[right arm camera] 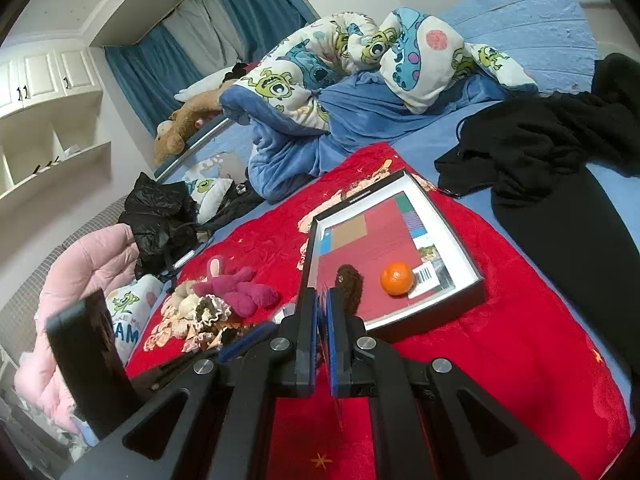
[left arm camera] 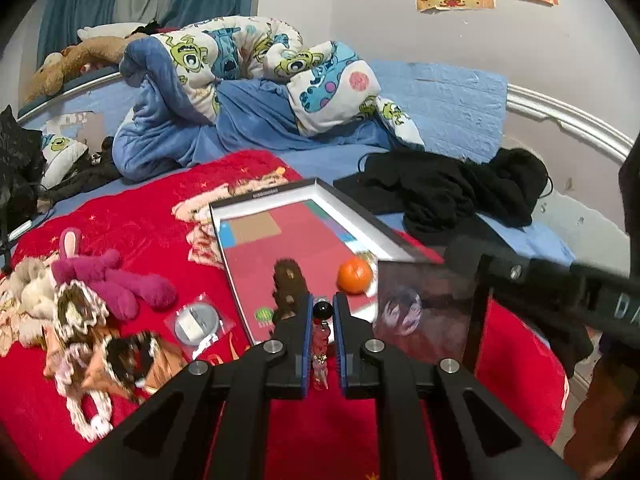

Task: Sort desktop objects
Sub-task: 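Carry the bead bracelet and clear bag toward the box with both tools, then lower the bracelet and clear bag into the box and open both tools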

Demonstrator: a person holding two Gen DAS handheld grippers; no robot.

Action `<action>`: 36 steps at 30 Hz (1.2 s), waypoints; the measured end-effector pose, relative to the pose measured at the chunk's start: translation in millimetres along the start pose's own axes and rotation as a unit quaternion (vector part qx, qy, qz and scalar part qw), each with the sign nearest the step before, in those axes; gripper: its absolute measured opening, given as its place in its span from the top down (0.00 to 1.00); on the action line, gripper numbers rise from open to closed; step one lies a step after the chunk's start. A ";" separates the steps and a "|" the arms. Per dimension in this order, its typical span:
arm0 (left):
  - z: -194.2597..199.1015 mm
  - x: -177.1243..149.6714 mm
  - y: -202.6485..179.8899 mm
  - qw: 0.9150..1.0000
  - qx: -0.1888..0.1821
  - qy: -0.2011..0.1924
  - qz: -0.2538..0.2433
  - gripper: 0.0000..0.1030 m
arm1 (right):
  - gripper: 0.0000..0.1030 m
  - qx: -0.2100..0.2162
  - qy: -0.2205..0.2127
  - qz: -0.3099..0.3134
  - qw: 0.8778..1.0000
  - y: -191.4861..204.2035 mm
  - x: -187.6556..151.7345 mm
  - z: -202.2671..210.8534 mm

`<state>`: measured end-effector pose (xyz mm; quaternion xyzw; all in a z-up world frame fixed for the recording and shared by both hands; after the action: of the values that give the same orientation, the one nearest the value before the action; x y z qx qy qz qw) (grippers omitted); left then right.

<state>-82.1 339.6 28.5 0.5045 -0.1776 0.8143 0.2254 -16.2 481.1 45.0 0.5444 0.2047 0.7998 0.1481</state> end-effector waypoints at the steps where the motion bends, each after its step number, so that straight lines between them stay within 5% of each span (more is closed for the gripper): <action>1: -2.1 3.4 2.4 1.000 -0.003 0.001 0.005 0.90 | 0.94 0.001 -0.001 -0.001 1.000 0.8 1.1 -3.0; 16: -68.6 30.3 6.9 1.000 0.002 0.017 0.008 0.90 | 0.94 0.003 -0.017 -0.030 0.999 -15.8 35.1 -53.0; 24: -86.8 5.0 17.0 0.999 0.008 0.042 0.021 0.90 | 0.94 -0.032 0.005 -0.031 0.999 -36.8 21.9 -78.3; 36: -98.7 -11.6 24.5 0.998 0.029 0.051 0.029 0.90 | 0.94 -0.023 0.032 -0.040 0.998 -45.3 0.6 -98.8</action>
<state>-164.2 367.9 -25.7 0.4633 -0.1573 0.8499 0.1956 -107.9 504.4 -8.7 0.5062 0.2125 0.8149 0.1860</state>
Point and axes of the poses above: each gripper's, at about its wrist camera, not at the fingertips, and z roughly against the way its jaws point, y to its left, x to its top, the point moved 2 cm from there along -z, roughly the way its jaws point, and after that the axes turned 7 degrees about -y, right-handed, at the moved point
